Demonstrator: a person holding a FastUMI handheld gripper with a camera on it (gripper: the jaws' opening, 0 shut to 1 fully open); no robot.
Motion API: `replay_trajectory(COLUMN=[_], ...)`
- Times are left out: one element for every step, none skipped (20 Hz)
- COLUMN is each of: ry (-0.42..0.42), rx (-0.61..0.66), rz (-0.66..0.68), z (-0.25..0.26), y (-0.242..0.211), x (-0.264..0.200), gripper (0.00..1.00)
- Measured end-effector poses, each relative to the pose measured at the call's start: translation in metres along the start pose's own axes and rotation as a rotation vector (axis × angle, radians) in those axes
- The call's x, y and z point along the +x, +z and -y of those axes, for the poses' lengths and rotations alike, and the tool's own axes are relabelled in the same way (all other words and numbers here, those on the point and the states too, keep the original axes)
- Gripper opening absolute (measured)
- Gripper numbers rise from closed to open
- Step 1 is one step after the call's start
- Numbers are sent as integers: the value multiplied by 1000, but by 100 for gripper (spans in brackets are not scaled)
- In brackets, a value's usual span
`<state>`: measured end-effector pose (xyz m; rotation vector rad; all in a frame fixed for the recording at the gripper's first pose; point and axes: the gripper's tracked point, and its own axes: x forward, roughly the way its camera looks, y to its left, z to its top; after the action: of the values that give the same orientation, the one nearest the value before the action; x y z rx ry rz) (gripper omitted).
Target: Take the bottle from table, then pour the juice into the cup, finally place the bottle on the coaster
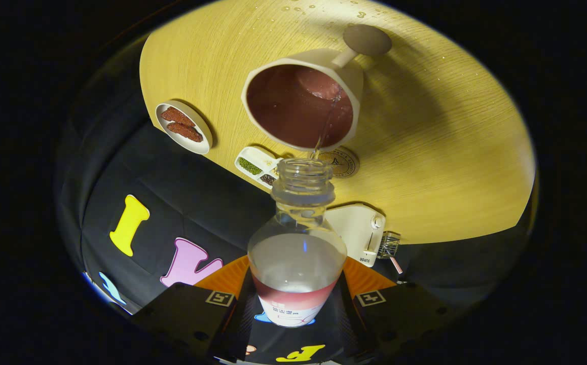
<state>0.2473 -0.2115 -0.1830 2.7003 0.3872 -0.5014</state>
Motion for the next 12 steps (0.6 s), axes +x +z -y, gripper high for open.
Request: replay_trajectory(ry=[5,6,6,8,12,12,14,14,15,15,17,22], rx=[-2,-3,-5,-5,-4,-2,-2,-3,-3,-2,3,7], rz=[0,1,1,4,6,6,7,7,7,8,16,19], z=[-1,-2,-3,-3,-4,-4,-4,-4,-4,-4,-5,-7], y=[-1,-1,-1,0,1,1,1,2,1,1,3,4], x=[-1,-2,-4,-5,-6,-7,-7,-8,-8,-8,-9,-8], gripper=[72,72,72,72,72,72,72,72,72,72,72,72])
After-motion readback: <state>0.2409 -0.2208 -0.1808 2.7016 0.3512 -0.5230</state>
